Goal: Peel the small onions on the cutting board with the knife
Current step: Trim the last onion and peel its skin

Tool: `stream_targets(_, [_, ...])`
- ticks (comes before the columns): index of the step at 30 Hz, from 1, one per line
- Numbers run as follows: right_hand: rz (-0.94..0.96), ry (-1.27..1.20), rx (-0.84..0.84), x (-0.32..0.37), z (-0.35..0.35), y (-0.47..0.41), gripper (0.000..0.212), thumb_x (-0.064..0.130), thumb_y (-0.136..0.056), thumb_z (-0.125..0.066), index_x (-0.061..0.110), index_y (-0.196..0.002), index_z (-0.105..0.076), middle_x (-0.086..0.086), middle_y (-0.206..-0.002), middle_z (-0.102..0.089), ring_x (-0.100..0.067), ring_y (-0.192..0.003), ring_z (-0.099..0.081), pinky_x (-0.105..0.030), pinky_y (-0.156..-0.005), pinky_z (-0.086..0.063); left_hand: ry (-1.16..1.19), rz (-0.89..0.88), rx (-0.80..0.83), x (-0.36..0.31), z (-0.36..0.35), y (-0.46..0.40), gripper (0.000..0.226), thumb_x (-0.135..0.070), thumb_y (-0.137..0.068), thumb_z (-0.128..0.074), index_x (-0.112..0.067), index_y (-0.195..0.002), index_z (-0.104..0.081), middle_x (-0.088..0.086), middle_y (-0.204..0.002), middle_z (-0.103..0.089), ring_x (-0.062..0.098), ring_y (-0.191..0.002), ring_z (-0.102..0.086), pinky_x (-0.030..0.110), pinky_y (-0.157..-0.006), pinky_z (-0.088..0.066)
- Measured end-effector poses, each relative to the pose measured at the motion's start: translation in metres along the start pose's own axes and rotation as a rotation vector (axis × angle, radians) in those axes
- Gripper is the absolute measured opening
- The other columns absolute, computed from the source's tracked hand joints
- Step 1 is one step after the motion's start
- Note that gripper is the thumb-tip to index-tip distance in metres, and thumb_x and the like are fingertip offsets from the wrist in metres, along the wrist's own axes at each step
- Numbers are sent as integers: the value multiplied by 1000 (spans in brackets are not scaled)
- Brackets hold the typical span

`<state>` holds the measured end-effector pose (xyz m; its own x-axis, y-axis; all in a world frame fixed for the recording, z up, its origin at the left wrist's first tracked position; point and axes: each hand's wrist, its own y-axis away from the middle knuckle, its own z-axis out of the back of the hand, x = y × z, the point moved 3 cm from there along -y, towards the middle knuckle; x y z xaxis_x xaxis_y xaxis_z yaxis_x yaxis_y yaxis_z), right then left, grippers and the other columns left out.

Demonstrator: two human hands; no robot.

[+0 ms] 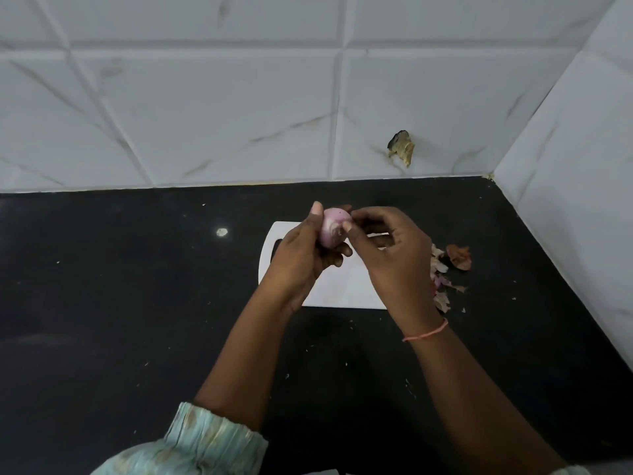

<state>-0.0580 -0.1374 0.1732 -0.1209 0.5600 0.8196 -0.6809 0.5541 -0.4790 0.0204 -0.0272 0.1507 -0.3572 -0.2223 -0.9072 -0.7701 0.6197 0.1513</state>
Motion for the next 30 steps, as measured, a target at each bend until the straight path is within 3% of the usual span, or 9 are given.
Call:
stream_targets(3, [21,20,14,1,0,-1,21,25,-82,-78,14,-98,-70,4,-93,-69,-3,-85,-65,-15,-70,-53,-86,-37,-9,-3,0,1,47,-42,-105,-41,-8,-118,-71,16,-97,-69,17,-70,-58,26,-62,-47])
stream_targets(8, [23,64,26,-1,0,-3,15,24,-86,-74,10,-89,-72,3,-82,-68,-9,-75,-66,-31,-68,-57,-158,-81,-55,-9,-2,3,39,-37,-104,-47,-9,-115,-72,7,-83,-66,16,-60,-54,23,-54,-43])
stream_targets(16, [174,234,25,9,-3,0,15,19,-90,-69,5,-92,-73,-4,-84,-70,-13,-75,-65,-23,-67,-54,-166,-37,-121,-9,-2,6,41,-39,-102,-50,-7,-108,-74,4,-77,-66,16,-55,-50,24,-53,-40])
stream_targets(21, [227,321,2,8,-9,1,8,12,-90,-69,4,-90,-69,-6,-84,-67,-15,-74,-61,-24,-65,-53,-124,7,-150,-5,-2,6,40,-41,-102,-51,-9,-103,-76,9,-81,-67,19,-61,-51,34,-67,-43])
stream_targets(23, [227,316,-9,8,-11,1,6,10,-88,-70,5,-89,-68,-6,-84,-66,-14,-74,-61,-18,-66,-51,-87,24,-157,-4,-2,5,39,-39,-102,-52,-12,-92,-78,8,-78,-68,19,-61,-52,35,-69,-43])
stream_targets(26, [159,212,-19,5,-13,-1,6,10,-85,-72,5,-87,-69,-4,-83,-67,-10,-73,-62,-16,-67,-52,4,73,-156,-4,1,4,41,-40,-102,-50,-12,-90,-79,7,-78,-69,16,-56,-50,25,-60,-45])
stream_targets(30, [-224,-163,-55,-7,-13,-1,14,0,-82,-70,8,-93,-66,-2,-86,-70,-15,-78,-69,-40,-70,-60,135,130,-157,-5,2,0,46,-41,-104,-44,-5,-110,-72,11,-88,-68,14,-51,-47,18,-44,-41])
